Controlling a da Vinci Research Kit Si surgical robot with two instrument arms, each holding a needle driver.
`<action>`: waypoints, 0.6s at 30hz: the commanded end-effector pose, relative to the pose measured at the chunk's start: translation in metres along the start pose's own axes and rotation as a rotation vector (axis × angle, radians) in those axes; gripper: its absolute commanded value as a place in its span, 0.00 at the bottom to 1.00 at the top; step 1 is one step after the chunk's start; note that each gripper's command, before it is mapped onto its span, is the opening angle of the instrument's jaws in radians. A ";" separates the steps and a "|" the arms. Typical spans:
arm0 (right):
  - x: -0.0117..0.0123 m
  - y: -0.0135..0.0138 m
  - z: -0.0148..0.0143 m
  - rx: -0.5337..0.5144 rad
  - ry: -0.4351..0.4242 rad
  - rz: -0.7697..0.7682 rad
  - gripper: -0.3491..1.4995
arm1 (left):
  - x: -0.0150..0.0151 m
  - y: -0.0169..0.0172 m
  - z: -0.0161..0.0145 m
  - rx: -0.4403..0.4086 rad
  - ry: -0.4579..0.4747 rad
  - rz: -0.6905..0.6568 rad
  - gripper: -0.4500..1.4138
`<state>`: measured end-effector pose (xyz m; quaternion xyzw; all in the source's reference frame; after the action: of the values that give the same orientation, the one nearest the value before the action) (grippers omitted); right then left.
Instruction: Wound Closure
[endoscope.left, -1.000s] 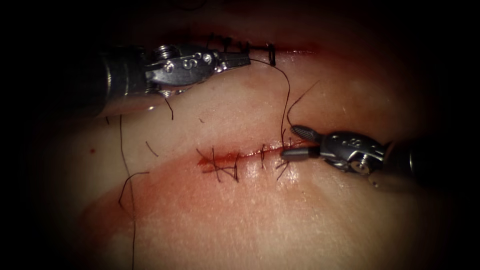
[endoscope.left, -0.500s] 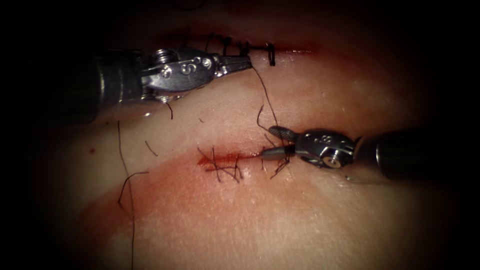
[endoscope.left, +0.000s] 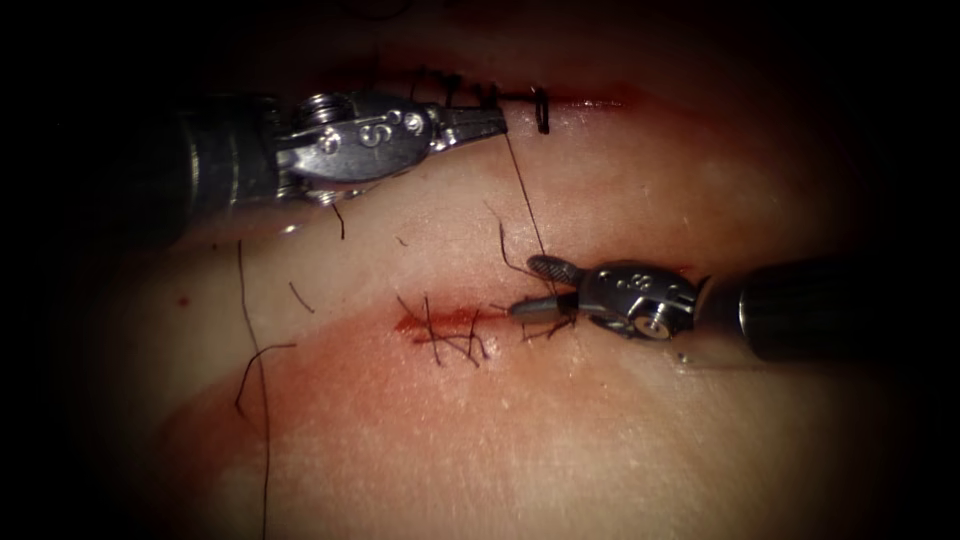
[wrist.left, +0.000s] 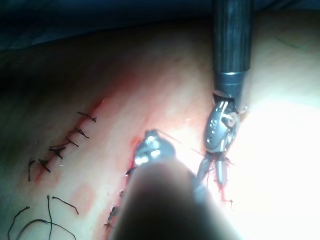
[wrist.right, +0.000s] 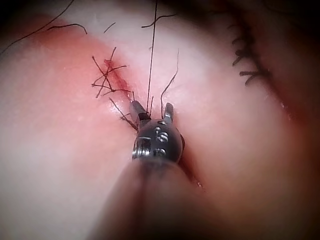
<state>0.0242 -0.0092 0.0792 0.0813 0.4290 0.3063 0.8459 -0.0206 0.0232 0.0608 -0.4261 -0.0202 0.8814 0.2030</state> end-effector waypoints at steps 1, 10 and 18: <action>0.0001 -0.0009 0.0009 0.007 0.001 0.004 0.99 | -0.0001 0.0000 0.0010 -0.001 0.001 0.002 0.00; 0.0010 -0.0015 0.0022 0.018 0.007 -0.002 0.99 | -0.0001 0.0000 0.0010 0.001 0.003 0.001 0.00; 0.0003 -0.0015 0.0009 0.030 0.008 -0.015 0.99 | -0.0004 -0.0004 0.0011 0.000 0.004 0.002 0.00</action>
<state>0.0253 -0.0095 0.0785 0.0877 0.4372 0.2942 0.8453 -0.0206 0.0235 0.0613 -0.4274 -0.0191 0.8807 0.2030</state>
